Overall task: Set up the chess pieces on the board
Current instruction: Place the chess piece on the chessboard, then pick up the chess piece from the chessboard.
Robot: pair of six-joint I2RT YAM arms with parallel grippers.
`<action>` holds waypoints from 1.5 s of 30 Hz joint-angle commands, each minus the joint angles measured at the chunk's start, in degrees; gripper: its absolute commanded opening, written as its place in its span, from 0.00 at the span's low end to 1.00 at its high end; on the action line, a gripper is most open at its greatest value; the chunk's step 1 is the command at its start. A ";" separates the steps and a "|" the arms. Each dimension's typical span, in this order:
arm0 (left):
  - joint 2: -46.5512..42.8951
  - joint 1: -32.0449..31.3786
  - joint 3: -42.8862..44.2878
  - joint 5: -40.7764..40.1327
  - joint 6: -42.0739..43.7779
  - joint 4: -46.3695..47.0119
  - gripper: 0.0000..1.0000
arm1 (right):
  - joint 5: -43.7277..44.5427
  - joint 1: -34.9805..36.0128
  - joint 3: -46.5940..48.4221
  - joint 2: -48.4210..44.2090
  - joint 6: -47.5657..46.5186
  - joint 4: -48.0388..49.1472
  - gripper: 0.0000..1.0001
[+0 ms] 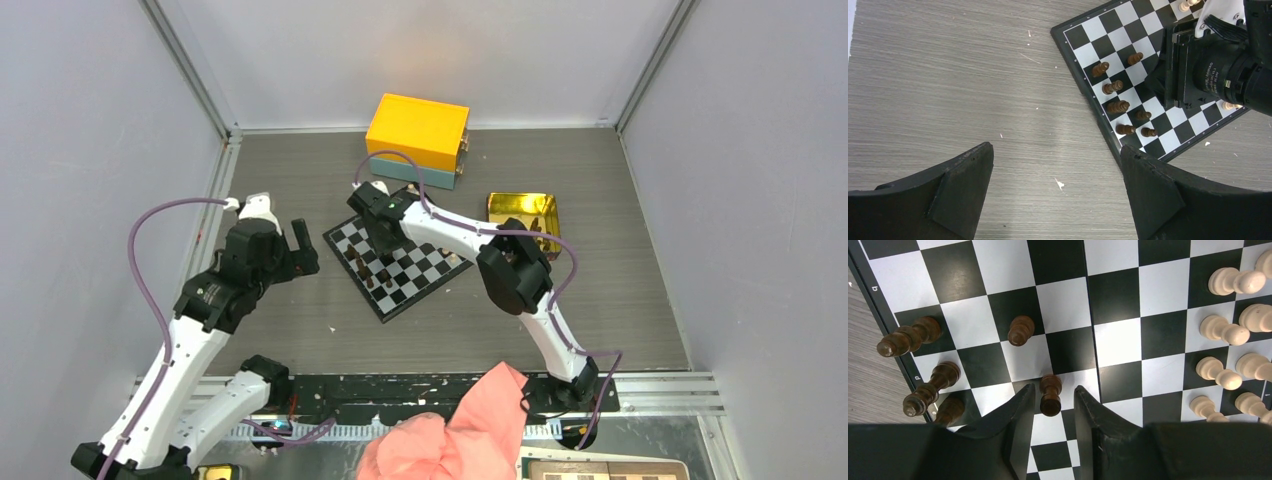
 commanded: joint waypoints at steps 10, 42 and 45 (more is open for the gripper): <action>5.37 0.36 3.98 5.58 1.74 8.19 0.97 | 3.62 -1.98 2.92 -12.38 -0.29 1.02 0.41; 47.64 -3.49 19.54 20.40 16.89 20.02 0.72 | 9.23 -26.97 -21.04 -31.86 6.34 11.54 0.38; 49.55 -4.23 20.48 20.87 18.36 19.83 0.68 | 9.16 -27.69 -21.64 -31.89 6.16 11.61 0.38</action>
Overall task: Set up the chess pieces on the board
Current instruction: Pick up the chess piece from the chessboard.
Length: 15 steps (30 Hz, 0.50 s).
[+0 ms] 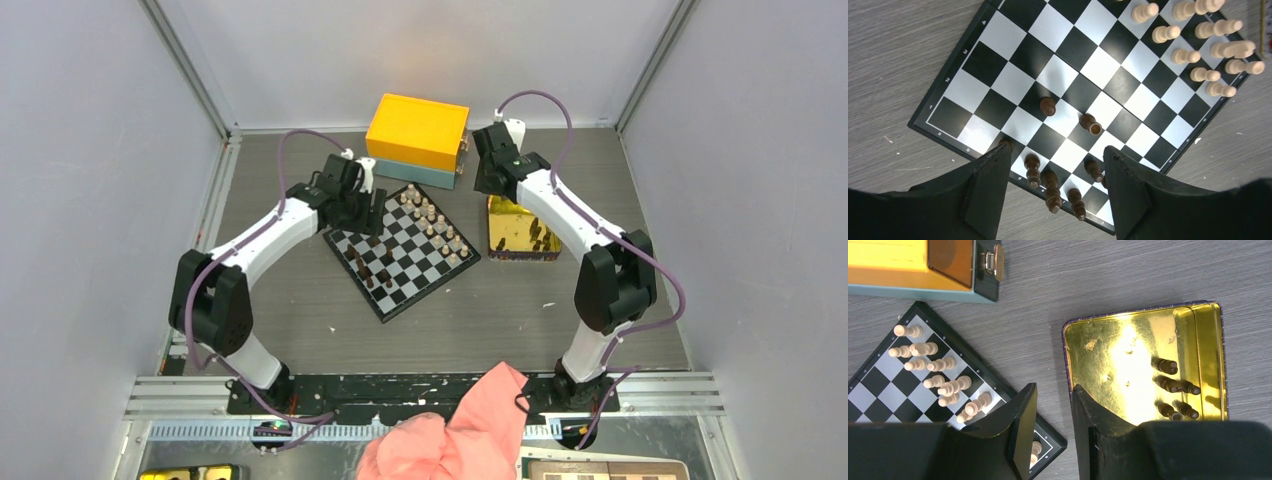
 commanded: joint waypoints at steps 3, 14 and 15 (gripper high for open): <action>2.52 -2.15 3.97 0.79 4.60 1.49 0.65 | 0.24 -1.64 -0.67 -3.26 0.41 3.02 0.38; 6.49 -7.26 6.85 0.86 4.26 -1.85 0.60 | -0.42 -3.48 -2.55 -3.40 0.39 3.78 0.38; 6.74 -7.55 6.85 0.55 3.94 -2.12 0.59 | -0.40 -3.56 -2.77 -3.43 0.43 3.87 0.38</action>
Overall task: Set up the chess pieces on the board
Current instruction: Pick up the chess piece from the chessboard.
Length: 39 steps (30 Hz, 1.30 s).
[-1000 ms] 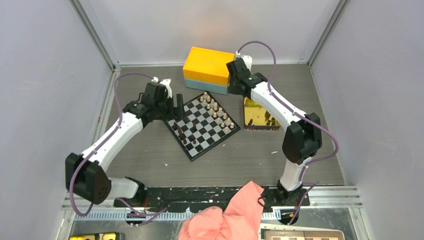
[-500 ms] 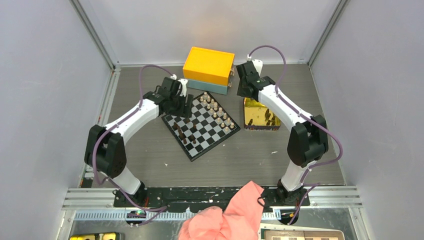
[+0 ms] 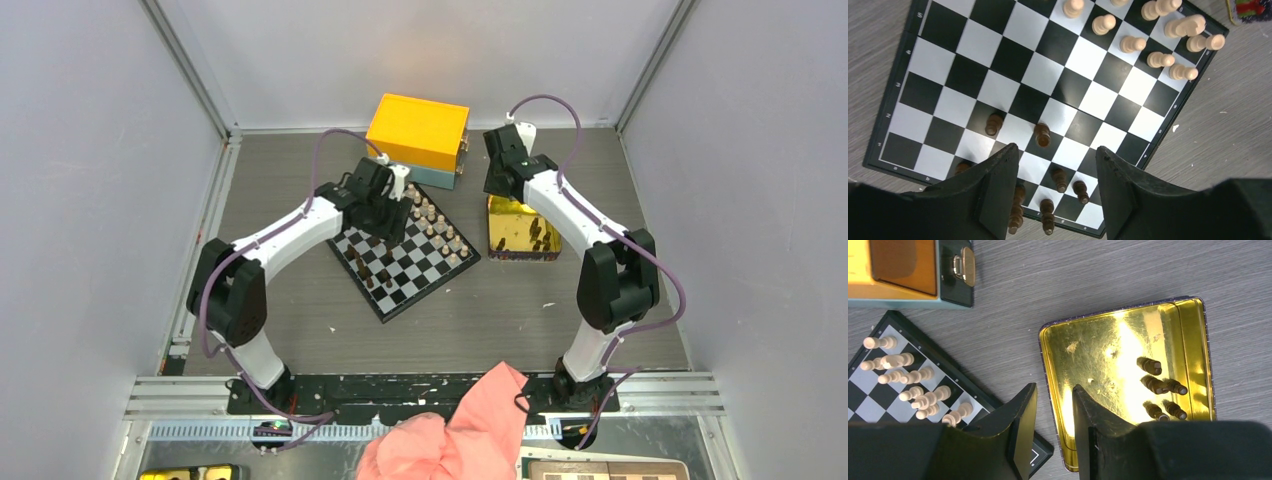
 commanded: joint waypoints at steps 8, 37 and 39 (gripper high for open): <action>3.47 -2.81 3.01 -2.96 -1.32 -4.91 0.51 | -0.16 -1.32 -1.12 -3.09 0.64 3.35 0.38; 10.78 -2.95 6.77 -6.60 -1.34 -4.07 0.36 | -1.45 -2.05 -0.48 -1.31 0.46 3.99 0.38; 10.67 -2.96 6.55 -6.67 -1.46 -4.03 0.33 | -1.53 -2.06 -0.38 -1.22 0.46 3.98 0.38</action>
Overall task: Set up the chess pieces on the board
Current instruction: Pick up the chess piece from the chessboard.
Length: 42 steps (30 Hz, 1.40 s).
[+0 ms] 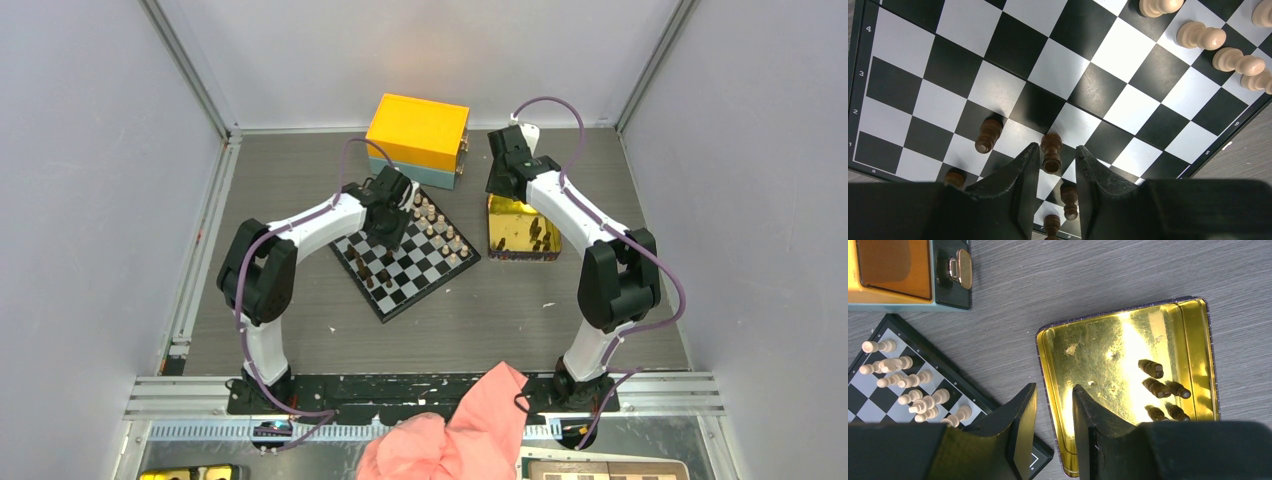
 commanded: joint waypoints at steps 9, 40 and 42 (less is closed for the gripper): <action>-1.17 -0.15 1.63 -1.80 0.10 -0.62 0.31 | -0.17 -0.39 1.51 -0.79 0.38 2.11 0.38; -4.31 -0.15 2.92 -3.90 -0.05 -1.76 0.00 | -0.15 -0.37 0.26 -2.82 0.91 2.03 0.37; -5.11 -0.11 3.71 -4.61 0.03 -1.99 0.00 | -0.17 -0.35 0.38 -2.76 0.92 2.04 0.38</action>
